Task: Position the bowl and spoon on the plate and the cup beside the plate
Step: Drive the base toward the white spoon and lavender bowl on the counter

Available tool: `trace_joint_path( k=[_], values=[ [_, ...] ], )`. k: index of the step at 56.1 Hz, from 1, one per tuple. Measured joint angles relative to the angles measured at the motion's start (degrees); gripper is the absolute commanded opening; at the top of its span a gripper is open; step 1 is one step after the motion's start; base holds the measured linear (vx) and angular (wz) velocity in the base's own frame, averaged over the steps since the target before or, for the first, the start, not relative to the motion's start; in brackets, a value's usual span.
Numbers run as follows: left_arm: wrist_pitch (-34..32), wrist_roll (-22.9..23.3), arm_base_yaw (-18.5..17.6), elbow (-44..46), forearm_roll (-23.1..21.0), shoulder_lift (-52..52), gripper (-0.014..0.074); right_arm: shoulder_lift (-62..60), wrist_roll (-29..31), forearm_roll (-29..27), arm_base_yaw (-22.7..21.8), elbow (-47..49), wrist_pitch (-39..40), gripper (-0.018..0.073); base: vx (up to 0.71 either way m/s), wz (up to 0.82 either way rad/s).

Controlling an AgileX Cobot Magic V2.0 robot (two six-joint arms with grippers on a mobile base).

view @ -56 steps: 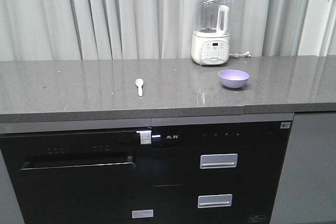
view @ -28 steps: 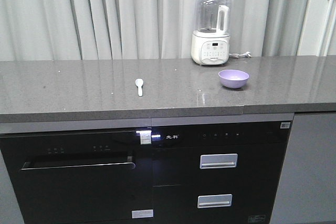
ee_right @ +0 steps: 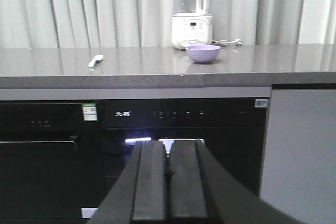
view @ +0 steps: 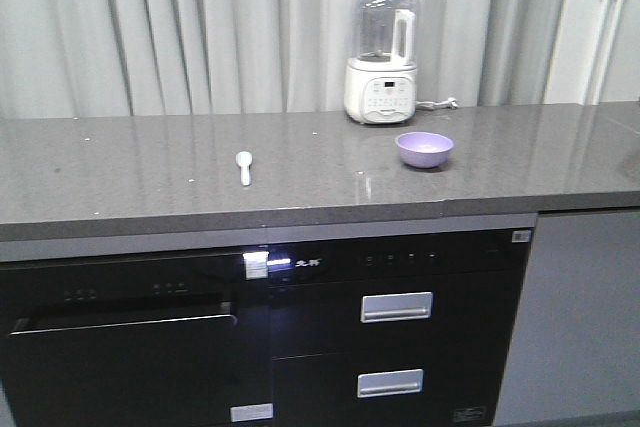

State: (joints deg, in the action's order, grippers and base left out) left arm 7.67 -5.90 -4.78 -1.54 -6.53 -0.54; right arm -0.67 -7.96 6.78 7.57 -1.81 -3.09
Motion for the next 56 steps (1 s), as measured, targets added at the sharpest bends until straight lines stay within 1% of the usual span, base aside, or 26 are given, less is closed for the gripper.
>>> trace_joint_path(
  k=[14, 38, 48, 56],
  values=[
    [0.00, 0.00, 0.00, 0.00, 0.00, 0.00, -0.0003, 0.00, 0.00, 0.00, 0.05, 0.00, 0.00, -0.0009, 0.09, -0.36],
    [0.00, 0.00, 0.00, 0.00, 0.00, 0.00, -0.0003, 0.00, 0.00, 0.00, 0.05, 0.00, 0.00, -0.0009, 0.19, -0.59],
    [0.00, 0.00, 0.00, 0.00, 0.00, 0.00, -0.0003, 0.00, 0.00, 0.00, 0.05, 0.00, 0.00, -0.0009, 0.24, -0.21],
    [0.00, 0.00, 0.00, 0.00, 0.00, 0.00, -0.0003, 0.00, 0.00, 0.00, 0.05, 0.00, 0.00, -0.0009, 0.27, 0.17]
  ],
)
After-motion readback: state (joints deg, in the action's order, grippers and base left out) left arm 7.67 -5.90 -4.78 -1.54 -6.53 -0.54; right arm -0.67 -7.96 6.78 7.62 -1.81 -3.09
